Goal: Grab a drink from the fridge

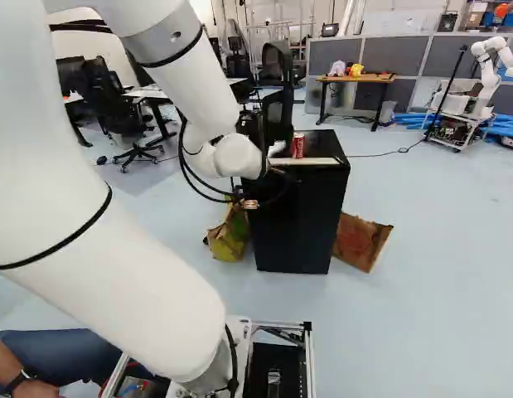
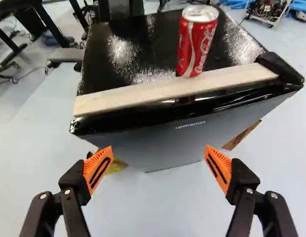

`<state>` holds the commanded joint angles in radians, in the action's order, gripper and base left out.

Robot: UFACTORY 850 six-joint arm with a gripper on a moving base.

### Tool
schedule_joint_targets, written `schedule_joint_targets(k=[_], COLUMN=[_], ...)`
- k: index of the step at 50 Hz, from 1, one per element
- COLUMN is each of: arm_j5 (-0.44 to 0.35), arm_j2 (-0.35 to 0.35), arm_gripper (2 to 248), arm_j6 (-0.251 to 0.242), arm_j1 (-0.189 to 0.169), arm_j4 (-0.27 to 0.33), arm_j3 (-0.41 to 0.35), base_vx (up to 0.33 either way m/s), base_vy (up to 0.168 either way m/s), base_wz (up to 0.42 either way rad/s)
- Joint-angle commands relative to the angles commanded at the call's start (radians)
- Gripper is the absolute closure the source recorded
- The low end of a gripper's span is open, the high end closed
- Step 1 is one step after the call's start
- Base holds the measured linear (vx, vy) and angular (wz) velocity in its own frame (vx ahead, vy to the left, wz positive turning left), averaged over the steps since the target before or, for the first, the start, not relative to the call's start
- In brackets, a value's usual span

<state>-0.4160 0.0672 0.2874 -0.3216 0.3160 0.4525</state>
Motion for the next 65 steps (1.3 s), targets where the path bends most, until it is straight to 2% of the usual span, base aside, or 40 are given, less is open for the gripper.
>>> schedule_joint_targets(k=[20, 41, 65], arm_j5=[-0.212, -0.395, -0.493], arm_j2=[-0.055, -0.155, -0.230], arm_gripper=[3, 3, 3], arm_j6=[0.000, 0.000, 0.000], arm_j1=[-0.062, -0.088, -0.094], arm_j4=[-0.002, -0.002, 0.017], arm_j3=[0.037, 0.089, 0.109], base_vx=[0.000, 0.000, 0.000], base_vy=[0.000, 0.000, 0.000], base_wz=[0.000, 0.000, 0.000])
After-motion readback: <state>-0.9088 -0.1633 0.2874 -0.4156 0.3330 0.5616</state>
